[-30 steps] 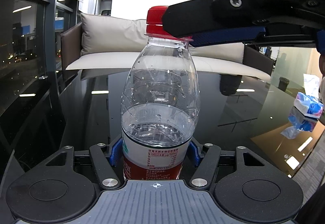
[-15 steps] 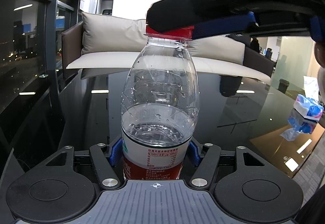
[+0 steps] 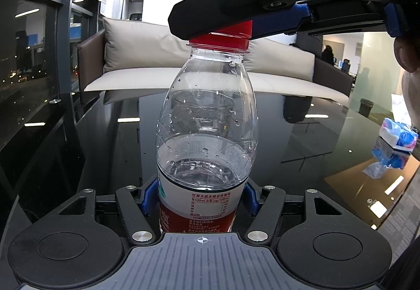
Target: Unscrew bottle cap and pour
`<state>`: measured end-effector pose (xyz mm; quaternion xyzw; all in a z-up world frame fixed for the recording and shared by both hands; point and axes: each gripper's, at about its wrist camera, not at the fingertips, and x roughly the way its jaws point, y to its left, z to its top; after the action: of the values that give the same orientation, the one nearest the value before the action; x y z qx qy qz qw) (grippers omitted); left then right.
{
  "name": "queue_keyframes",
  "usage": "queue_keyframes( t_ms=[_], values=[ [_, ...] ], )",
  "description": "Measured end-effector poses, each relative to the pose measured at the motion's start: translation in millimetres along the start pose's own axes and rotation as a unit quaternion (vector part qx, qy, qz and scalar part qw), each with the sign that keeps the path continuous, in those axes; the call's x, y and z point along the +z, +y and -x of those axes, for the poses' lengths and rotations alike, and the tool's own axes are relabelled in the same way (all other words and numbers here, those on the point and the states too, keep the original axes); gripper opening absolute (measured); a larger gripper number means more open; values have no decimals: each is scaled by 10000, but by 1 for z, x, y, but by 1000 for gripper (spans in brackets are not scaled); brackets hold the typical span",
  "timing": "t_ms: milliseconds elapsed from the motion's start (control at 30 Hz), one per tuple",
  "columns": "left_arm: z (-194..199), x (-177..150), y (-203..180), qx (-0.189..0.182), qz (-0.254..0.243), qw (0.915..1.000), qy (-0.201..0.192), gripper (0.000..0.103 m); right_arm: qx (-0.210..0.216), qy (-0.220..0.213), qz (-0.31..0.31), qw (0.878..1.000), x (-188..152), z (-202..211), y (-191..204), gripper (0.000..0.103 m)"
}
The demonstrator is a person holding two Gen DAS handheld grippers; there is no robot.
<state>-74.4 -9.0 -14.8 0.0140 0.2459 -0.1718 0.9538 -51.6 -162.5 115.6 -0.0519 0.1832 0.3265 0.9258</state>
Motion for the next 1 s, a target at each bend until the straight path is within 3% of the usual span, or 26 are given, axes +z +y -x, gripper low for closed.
queue_keyframes(
  t_ms=[200,300,600,1000],
  values=[
    [1,0,-2,14,-7,10000,-8,58,-113,1,-127,9999,0,0,2,33],
    [1,-1,-5,32,-51,10000,-19,58,-450,60,-280,9986,2,1,8,33],
    [2,-1,-4,2,-2,10000,0,58,-939,224,-147,9952,7,-6,28,33],
    [0,0,-9,-18,17,10000,-7,57,-754,101,93,9971,1,-9,23,32]
  ],
)
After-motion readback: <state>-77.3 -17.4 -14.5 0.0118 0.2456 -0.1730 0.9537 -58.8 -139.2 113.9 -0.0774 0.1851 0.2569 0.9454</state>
